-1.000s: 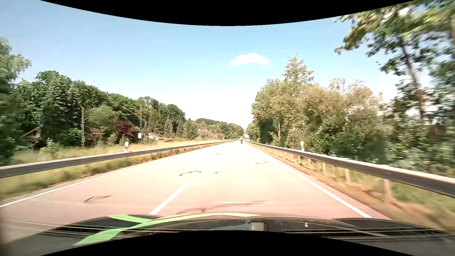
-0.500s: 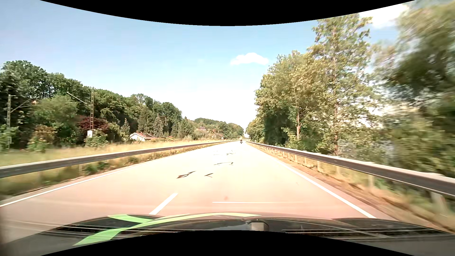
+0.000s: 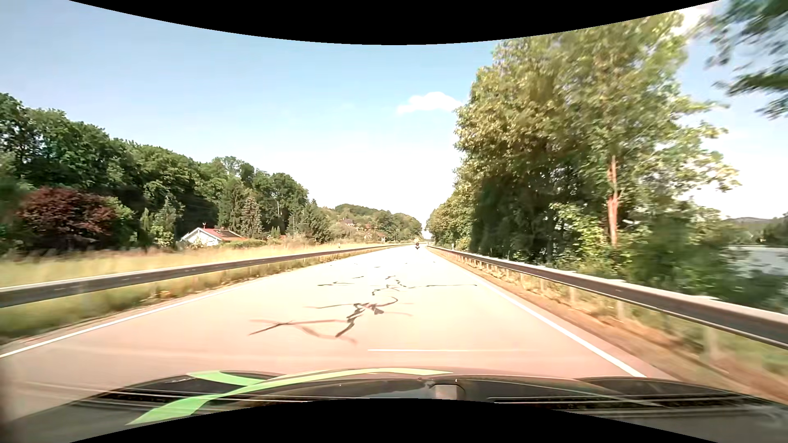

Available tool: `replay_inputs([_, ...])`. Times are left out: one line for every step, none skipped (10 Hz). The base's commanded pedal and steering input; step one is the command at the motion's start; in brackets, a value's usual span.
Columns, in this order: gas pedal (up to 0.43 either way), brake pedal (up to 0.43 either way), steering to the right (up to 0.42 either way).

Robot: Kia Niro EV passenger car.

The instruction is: Follow the waypoints while adhering to traffic rules and regulations

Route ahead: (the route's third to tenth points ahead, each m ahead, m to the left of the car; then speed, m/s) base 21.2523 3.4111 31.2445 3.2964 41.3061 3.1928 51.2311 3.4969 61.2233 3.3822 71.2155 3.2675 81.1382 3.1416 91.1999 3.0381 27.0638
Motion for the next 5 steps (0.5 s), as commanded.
replay_inputs([0.287,0.000,-0.003])
replay_inputs([0.268,0.000,-0.003])
replay_inputs([0.260,0.000,-0.002])
replay_inputs([0.260,0.000,-0.002])
replay_inputs([0.260,0.000,-0.002])
